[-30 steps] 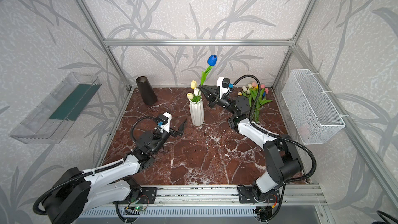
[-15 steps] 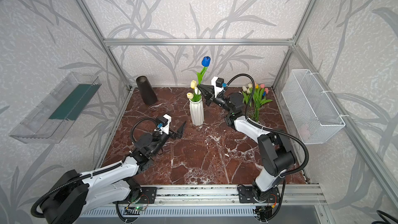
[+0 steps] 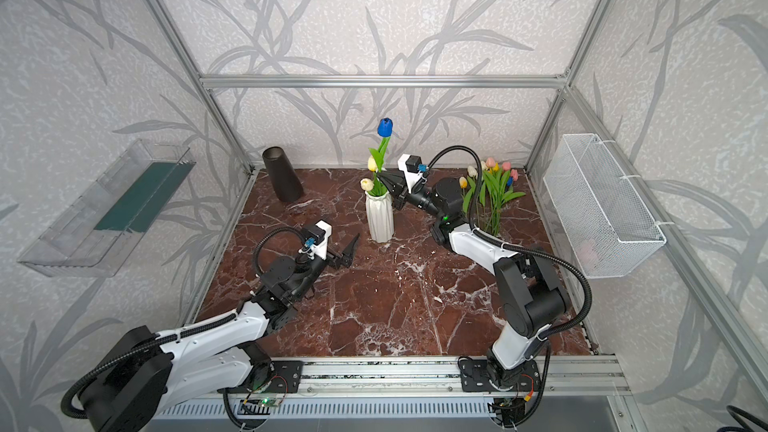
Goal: Arrange the flowers into the vase
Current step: 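Lower the blue tulip stem into the white vase with the right gripper, then open the right gripper and move it back to the tulip bundle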
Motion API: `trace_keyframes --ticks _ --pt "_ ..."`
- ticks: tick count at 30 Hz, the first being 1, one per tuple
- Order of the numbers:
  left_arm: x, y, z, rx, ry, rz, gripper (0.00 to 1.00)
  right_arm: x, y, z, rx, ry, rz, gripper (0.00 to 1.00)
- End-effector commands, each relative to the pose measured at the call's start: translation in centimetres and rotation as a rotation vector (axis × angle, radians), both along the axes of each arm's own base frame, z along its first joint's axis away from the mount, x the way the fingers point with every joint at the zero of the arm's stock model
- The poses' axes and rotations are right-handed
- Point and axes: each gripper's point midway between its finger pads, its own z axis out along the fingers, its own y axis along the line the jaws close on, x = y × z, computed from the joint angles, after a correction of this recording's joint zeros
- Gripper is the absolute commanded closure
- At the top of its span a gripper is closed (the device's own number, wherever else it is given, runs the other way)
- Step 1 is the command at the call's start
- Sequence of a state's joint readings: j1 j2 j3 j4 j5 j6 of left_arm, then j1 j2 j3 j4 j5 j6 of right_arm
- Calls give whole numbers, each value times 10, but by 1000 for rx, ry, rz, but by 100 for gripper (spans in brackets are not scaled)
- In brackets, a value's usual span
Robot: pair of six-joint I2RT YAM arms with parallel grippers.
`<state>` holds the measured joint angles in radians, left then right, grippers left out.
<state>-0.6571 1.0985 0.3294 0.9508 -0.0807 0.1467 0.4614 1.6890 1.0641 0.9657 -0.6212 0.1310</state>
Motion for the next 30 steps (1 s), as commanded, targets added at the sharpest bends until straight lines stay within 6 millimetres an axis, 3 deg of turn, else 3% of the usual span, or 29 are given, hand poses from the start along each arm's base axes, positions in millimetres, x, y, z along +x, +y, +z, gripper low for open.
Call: trace_keyframes --ticks 1,8,13,22,26,30 --pt "-1 1 1 -5 -13 -3 1 -9 11 -13 -60 -11 23 100" --pt "-2 1 0 -5 -7 -5 1 -14 11 -25 -120 20 -26 95" --pt "-2 2 0 -3 -10 -1 0 -18 10 -32 -184 41 -60 69" --pt "-3 3 0 -3 -12 3 1 -36 -4 -9 -177 4 -99 54" --pt "-4 3 1 1 -14 3 1 -50 -12 8 -178 -32 -98 52" --pt "-4 4 1 -1 -14 6 1 -50 -29 20 -173 -30 -168 55"
